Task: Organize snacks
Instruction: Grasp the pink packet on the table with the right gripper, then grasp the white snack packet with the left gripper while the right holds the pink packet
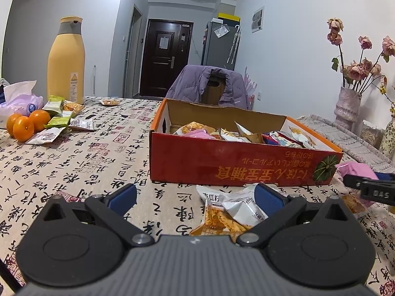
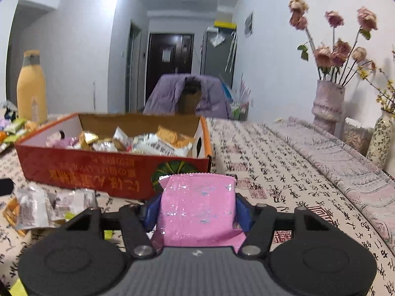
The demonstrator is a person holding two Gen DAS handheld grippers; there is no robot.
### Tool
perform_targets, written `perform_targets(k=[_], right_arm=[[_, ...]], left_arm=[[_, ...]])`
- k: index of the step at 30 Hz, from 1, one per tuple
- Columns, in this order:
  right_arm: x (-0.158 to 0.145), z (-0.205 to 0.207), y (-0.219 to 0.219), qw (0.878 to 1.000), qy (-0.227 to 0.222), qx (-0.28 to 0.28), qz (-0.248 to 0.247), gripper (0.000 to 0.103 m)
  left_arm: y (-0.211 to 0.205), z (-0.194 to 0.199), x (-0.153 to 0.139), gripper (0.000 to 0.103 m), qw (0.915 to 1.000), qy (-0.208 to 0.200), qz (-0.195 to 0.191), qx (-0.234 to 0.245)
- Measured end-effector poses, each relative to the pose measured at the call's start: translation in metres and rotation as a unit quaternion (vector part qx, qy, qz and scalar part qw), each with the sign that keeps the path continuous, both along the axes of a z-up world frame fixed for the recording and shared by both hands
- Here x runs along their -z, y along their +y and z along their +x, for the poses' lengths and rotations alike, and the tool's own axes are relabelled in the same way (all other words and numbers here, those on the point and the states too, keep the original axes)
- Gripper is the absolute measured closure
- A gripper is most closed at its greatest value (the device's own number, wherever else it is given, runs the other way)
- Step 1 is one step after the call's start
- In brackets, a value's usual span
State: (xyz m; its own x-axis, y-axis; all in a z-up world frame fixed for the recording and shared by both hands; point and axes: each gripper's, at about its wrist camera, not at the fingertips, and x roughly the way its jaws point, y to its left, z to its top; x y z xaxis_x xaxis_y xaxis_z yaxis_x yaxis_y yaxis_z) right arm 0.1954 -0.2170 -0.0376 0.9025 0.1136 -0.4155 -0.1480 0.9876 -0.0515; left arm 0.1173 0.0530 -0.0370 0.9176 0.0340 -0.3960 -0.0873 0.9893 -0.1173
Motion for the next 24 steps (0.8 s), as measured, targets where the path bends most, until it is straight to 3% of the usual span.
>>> perform_targets(k=[17,24], right_arm=[[0.009,-0.015,-0.007,0.999,-0.003,-0.018,0.035,0.042],[0.01,-0.016,-0.01,0.999,-0.006,-0.016,0.043,0.042]], left_arm=[[0.003,0.007,-0.001,0.0,0.9979,0.051,0.023,-0.032],[-0.016,0.002,-0.011,0.0,0.9983,0.038,0.045,-0.003]])
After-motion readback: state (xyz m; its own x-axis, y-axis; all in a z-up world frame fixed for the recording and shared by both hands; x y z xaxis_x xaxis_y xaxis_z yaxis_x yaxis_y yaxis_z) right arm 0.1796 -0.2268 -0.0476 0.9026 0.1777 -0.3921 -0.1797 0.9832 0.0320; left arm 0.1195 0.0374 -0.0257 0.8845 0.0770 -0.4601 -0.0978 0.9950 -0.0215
